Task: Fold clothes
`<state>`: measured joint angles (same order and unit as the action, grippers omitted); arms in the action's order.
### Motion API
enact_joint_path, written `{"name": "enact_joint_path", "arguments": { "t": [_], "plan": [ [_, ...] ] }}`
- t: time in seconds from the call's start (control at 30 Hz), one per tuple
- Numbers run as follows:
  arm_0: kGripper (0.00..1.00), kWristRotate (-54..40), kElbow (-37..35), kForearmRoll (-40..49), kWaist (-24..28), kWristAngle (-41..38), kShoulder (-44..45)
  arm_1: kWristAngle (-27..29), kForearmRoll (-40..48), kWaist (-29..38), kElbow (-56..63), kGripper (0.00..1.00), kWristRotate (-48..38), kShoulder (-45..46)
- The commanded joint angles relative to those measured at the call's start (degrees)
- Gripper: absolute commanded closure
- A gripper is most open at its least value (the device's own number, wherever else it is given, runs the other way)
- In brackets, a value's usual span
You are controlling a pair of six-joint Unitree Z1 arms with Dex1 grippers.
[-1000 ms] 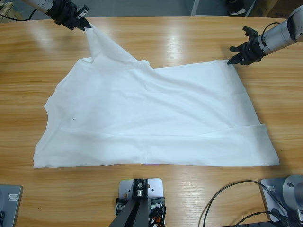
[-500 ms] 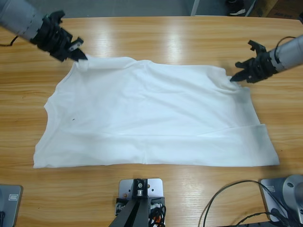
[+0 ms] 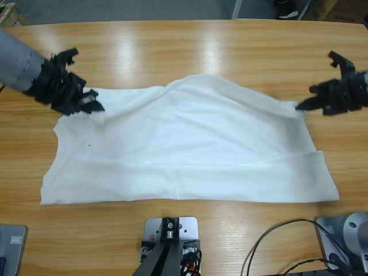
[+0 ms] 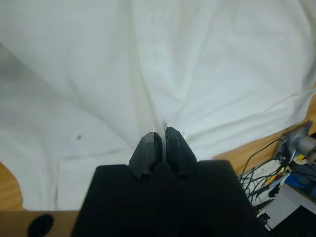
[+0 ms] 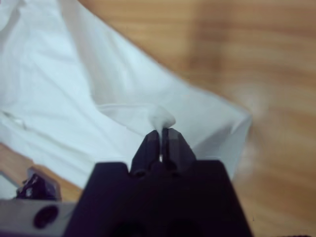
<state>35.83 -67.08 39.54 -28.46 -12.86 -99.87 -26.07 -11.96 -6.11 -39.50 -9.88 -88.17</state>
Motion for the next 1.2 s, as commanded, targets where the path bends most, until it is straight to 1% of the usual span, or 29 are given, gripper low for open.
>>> {"name": "enact_joint_path", "arguments": {
  "t": [0.03,0.17,0.33,0.4,0.53,0.63,0.8,0.97,1.07,1.2],
  "plan": [
    [1.000,3.46,8.48,-2.27,-1.63,0.91,6.93,3.68,-4.19,0.66,6.35,1.000,-3.23,5.94],
    [1.000,3.57,9.88,-2.47,-1.65,0.91,7.32,5.42,-4.69,-0.05,6.59,1.000,-3.13,4.57],
    [1.000,3.81,11.60,-2.54,-1.69,1.00,8.27,9.95,-12.56,-2.98,2.06,1.000,-3.88,1.74],
    [1.000,4.04,12.31,-2.54,-1.69,0.89,8.81,10.69,-16.32,-3.32,-0.26,1.000,-4.11,1.40],
    [1.000,5.13,15.07,-2.36,-1.69,0.45,12.34,10.69,-22.12,-3.39,-2.92,1.000,-4.37,0.61],
    [1.000,5.90,17.97,-2.27,-1.88,0.29,16.32,10.44,-23.81,-3.39,-3.90,1.000,-4.58,-0.29],
    [1.000,7.52,20.18,-1.57,-1.95,0.21,22.50,6.05,-24.55,-2.79,-3.81,1.000,-3.92,-1.62],
    [1.000,8.21,20.99,-0.53,-2.27,-0.23,23.80,6.49,-27.70,-2.77,-5.68,1.000,-3.92,-4.22],
    [1.000,9.00,20.92,0.52,-2.30,-0.23,25.74,7.58,-30.21,-2.77,-6.96,1.000,-4.09,-1.50],
    [1.000,9.07,20.78,1.88,-2.30,-0.41,25.95,7.47,-35.06,-2.77,-8.12,1.000,-4.30,1.89]
  ]
}}
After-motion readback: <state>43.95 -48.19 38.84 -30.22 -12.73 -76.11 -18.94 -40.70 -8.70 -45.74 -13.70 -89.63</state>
